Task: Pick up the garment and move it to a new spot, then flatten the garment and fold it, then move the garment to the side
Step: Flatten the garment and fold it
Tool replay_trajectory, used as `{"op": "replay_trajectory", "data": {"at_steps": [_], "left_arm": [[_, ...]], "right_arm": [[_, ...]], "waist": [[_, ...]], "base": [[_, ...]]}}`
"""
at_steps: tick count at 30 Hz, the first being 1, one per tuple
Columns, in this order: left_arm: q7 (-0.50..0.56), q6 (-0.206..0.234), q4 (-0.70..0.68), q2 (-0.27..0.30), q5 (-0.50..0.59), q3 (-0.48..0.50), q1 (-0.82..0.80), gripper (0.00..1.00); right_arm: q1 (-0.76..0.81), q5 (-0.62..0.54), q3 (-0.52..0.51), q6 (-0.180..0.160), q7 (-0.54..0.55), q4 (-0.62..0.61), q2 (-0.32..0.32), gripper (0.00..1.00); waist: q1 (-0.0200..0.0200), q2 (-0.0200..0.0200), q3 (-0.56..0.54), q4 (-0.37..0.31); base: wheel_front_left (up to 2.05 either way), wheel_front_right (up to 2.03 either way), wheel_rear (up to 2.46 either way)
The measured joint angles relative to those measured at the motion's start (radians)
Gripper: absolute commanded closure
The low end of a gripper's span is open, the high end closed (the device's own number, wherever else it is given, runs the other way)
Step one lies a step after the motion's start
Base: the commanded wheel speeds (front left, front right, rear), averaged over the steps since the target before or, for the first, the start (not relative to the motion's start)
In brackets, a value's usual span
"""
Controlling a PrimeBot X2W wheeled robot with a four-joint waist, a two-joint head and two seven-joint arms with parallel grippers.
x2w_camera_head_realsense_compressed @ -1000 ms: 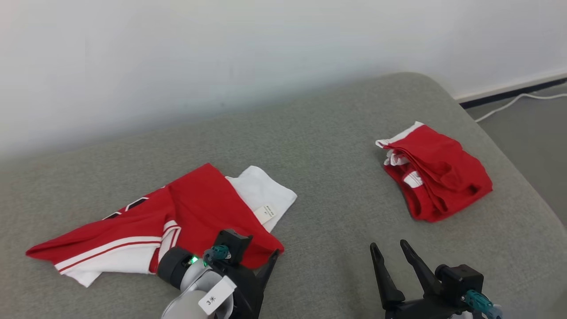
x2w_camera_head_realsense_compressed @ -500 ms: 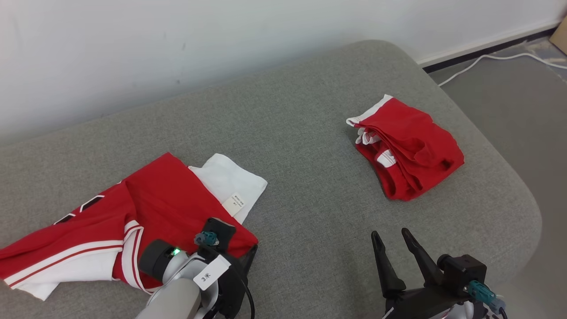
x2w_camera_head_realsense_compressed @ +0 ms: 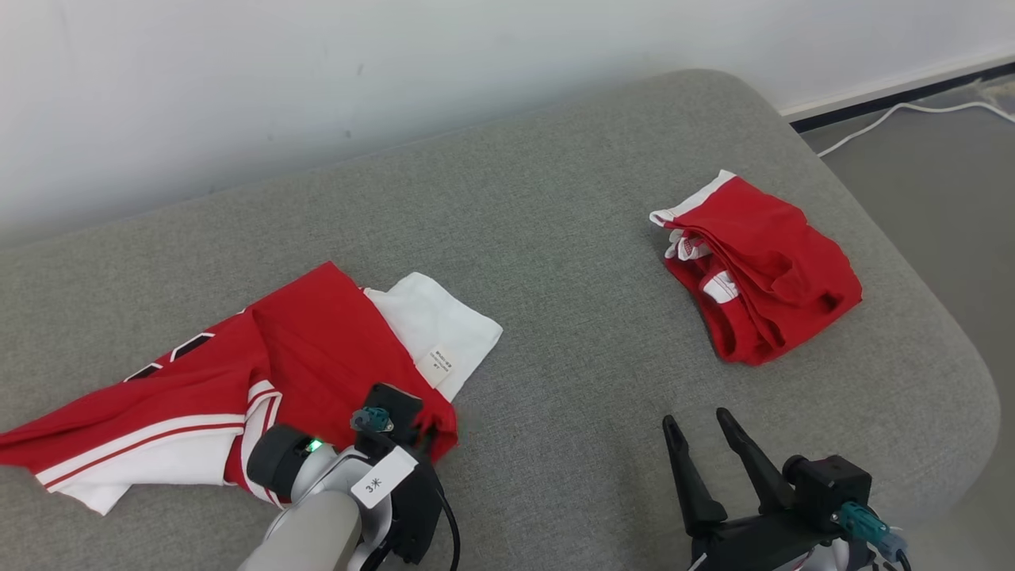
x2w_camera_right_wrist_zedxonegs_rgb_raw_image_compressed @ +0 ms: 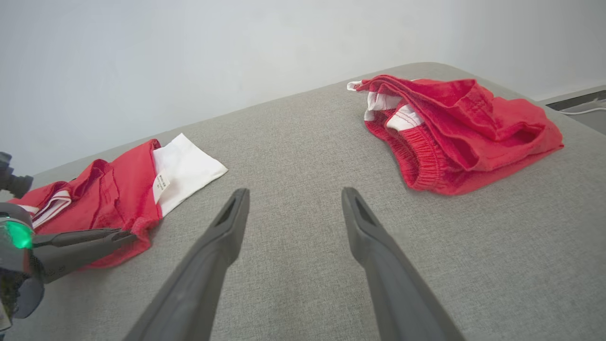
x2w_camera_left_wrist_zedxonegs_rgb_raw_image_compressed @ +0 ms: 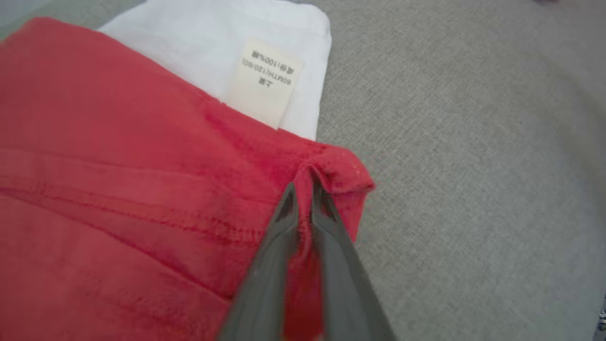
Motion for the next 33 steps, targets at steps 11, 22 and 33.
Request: {"op": "replay_trajectory", "data": {"at_steps": [11, 22, 33], "left_arm": [[-0.053, -0.019, -0.054, -0.005, -0.046, 0.028, -0.049, 1.0], [-0.182, -0.035, -0.311, -0.023, -0.083, 0.05, -0.363, 1.0], [-0.202, -0.016, -0.401, -0.026, -0.154, 0.125, -0.402, 1.0]], "right_arm": [[-0.01, 0.0, 0.019, 0.003, 0.008, 0.016, 0.005, 0.0], [-0.022, 0.0, 0.061, 0.013, 0.016, 0.056, 0.018, 0.0], [0.039, 0.005, 0.024, 0.007, 0.006, 0.046, 0.001, 0.0]], "waist": [[-0.0001, 0.0001, -0.013, 0.002], [-0.0001, 0.0, -0.055, -0.045], [-0.0002, -0.0001, -0.084, -0.056]], "base": [[0.0, 0.0, 0.0], [0.0, 0.0, 0.0], [0.0, 0.0, 0.0]]}}
